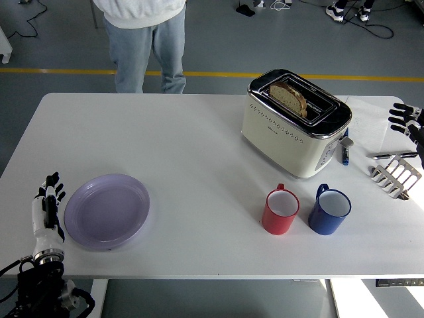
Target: Push plate across desktop,pick up the break from the machine,place the break in the plate
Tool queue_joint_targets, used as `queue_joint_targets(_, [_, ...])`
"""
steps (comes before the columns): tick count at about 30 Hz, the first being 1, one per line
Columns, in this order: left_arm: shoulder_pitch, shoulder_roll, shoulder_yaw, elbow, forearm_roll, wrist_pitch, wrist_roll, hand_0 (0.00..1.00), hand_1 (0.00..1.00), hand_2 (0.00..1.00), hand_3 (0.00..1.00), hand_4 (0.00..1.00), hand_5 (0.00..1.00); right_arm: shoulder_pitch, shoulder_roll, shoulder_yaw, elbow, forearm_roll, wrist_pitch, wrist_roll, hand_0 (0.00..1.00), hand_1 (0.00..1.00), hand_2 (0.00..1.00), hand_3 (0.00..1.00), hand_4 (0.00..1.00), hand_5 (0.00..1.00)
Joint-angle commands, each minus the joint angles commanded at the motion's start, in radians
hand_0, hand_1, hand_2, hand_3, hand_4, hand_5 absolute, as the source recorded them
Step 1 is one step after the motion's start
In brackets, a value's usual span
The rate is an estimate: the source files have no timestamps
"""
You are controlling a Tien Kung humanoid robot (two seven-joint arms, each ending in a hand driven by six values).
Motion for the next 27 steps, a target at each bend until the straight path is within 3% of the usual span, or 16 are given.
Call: queue_joint_targets(27, [-0.004, -0.002, 0.091, 0.015, -0.03, -0.015, 0.001, 0.826, 0.876, 0.913, 0.839, 0.62, 0.998, -0.01, 0.004, -0.02, -0.001, 0.001, 0.001, 0.0, 0.804, 0.748, 0.734, 0.716, 0.419, 0.599])
